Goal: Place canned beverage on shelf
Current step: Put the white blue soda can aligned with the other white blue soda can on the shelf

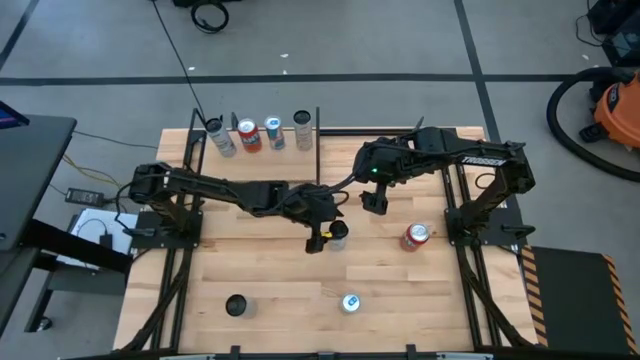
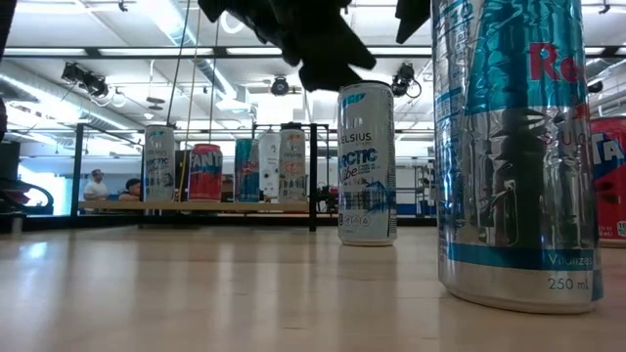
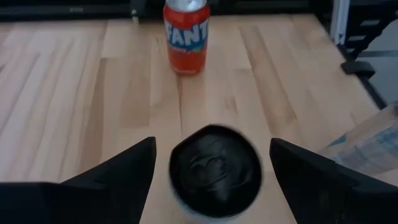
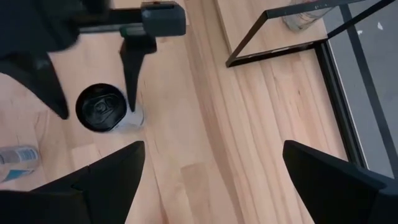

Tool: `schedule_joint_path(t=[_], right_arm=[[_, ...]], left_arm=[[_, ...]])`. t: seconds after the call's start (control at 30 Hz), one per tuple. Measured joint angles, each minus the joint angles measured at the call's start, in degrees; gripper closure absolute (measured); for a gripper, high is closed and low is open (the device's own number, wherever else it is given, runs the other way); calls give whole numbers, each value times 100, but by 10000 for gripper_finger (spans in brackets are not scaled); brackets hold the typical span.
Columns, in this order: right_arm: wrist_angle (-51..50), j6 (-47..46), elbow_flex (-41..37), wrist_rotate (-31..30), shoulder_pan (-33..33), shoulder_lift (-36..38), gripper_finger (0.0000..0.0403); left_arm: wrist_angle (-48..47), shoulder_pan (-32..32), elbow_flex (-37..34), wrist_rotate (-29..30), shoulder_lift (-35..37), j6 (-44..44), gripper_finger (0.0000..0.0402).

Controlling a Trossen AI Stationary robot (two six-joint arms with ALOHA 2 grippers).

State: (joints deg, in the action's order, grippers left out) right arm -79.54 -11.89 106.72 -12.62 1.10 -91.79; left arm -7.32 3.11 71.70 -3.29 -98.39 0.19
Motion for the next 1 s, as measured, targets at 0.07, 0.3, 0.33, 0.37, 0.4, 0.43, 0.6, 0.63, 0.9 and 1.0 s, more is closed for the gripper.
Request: schedule_joint_path(t=[0.07, 0.3, 0.33, 0.37, 0.4, 0.43, 0.6, 0.63, 0.9, 1.0], right_arm=[[-3, 4, 0, -1, 0, 0, 11], [-5, 64, 0, -10, 0, 0, 11], [-5, 95, 0, -23, 0, 0, 11], [-7, 108, 0, -28, 0, 0, 11], [-6, 115, 0, -29, 0, 0, 11], [-5, 115, 0, -31, 0, 0, 11], [-13, 115, -2, -31, 0, 0, 11], [-24, 115, -2, -40, 0, 0, 11], [-33, 115, -2, -70, 0, 0, 11], [-38, 115, -2, -83, 0, 0, 11]], left_arm=[[-15, 0, -2, -2, -8, 0, 86], [-21, 0, -2, -151, 3, -22, 86], [-23, 0, -2, -191, 1, -81, 86], [-2, 0, -2, -204, -28, -114, 86], [30, 0, 0, -207, -63, -131, 86], [1, 0, 0, -202, -81, -130, 86], [-27, -4, 0, -207, -304, -122, 86], [-39, -4, -4, -204, -314, -109, 86], [-10, -11, -4, -74, -310, -106, 86], [-31, -35, -2, -77, -407, -149, 86]])
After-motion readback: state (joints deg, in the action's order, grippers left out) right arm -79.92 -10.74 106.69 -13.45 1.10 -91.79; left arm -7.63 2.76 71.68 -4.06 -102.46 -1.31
